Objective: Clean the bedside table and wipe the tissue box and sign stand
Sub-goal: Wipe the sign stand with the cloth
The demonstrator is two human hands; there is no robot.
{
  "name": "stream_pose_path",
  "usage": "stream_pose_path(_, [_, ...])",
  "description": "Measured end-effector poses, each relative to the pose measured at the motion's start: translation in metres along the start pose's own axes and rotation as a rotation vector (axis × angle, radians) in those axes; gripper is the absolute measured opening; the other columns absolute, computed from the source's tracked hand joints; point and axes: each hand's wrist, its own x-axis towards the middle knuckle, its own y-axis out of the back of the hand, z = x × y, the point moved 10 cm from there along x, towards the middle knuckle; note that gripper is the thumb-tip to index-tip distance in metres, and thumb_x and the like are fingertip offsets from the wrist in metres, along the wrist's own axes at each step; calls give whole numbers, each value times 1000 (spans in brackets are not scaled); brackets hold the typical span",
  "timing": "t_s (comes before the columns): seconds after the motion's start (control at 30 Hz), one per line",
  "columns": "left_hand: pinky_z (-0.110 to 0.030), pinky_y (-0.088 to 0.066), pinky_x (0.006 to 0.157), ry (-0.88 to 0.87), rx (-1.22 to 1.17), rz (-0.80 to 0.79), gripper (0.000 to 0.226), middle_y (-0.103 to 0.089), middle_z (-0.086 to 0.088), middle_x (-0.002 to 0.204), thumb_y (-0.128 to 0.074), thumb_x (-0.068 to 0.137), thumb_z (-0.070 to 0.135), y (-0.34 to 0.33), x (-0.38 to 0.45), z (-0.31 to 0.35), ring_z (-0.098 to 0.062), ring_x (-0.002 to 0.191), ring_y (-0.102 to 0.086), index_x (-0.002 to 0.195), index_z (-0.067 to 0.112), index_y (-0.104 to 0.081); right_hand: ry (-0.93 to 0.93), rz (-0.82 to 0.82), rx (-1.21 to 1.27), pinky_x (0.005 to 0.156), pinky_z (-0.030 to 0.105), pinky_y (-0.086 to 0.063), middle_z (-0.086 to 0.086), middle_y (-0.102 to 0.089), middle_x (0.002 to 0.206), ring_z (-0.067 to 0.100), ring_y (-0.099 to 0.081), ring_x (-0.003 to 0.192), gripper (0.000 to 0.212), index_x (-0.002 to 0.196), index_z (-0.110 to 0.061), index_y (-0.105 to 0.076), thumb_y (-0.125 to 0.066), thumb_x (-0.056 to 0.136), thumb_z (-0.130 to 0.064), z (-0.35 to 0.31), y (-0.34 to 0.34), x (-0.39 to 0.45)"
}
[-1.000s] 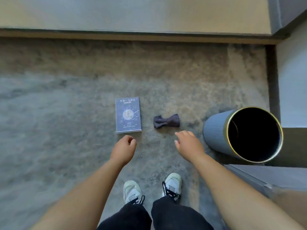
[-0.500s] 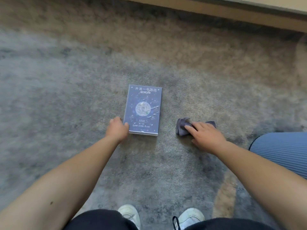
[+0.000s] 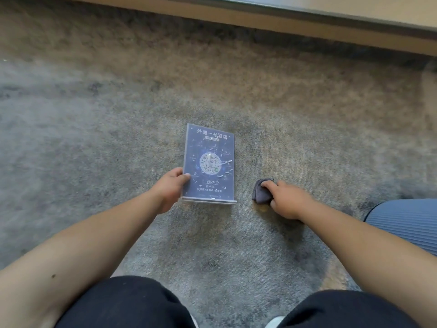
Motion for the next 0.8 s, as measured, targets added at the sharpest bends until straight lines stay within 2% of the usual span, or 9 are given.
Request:
stream_pose_path(0.1, [-39,-58,72,-10,-54,-82,22,-70,-3,112,-45,101,24,-13,-5,10,-24,98,-69,121,28,-52,-22,-17,249,89,38,-43,12,-52,133,31,-53,111,55,138,-27,-33,-47,85,-22,2,11,0])
stream_pose_path(0.2, [-40,-57,71,-21,-40,-117,21,-68,-5,115,-44,101,22,-25,-12,20,-26,100,-68,119,29,-52,-8,167,453,79,32,-38,10,-55,130,22,-51,97,51,136,-29,-38,-47,86,-23,6,51,-7])
stream_pose_path(0.3, [-42,-57,75,-34,-69,-151,26,-68,-8,116,-43,101,16,-38,-22,28,-27,101,-68,124,21,-52,96,355,547,79,33,-39,4,-56,129,19,-52,99,50,136,-37,-36,-44,87,-33,-9,101,-18])
stream_pose_path(0.37, [-42,-57,76,-46,-81,-205,26,-69,-10,117,-43,101,13,-52,-33,36,-27,102,-68,123,19,-53,182,446,498,80,36,-44,3,-56,125,22,-55,103,45,135,-42,-36,-44,91,-43,-28,133,-24])
stream_pose_path(0.43, [-44,-57,78,-68,-68,-280,26,-68,-12,117,-43,100,11,-70,-45,48,-29,103,-67,122,18,-54,236,516,377,72,34,-44,2,-56,115,23,-57,97,44,136,-42,-37,-41,93,-51,-46,160,-28])
stream_pose_path(0.53, [-45,-56,81,-110,-51,-384,25,-69,-14,111,-42,99,8,-97,-67,69,-30,99,-67,120,13,-53,291,659,185,59,31,-39,5,-49,101,25,-54,82,43,135,-37,-45,-44,94,-48,-67,196,-42])
stream_pose_path(0.67, [-38,-58,72,-167,-34,-481,20,-72,-8,96,-41,99,6,-122,-96,91,-22,86,-70,110,13,-56,332,742,-23,63,37,-41,14,-47,110,31,-51,86,41,132,-30,-52,-51,93,-42,-84,225,-58])
stream_pose_path(0.8, [-36,-58,63,-235,-25,-454,16,-71,-8,87,-43,99,8,-124,-110,107,-21,74,-69,106,10,-57,317,750,-67,67,41,-47,15,-48,113,33,-51,89,39,130,-27,-54,-51,94,-41,-84,236,-65])
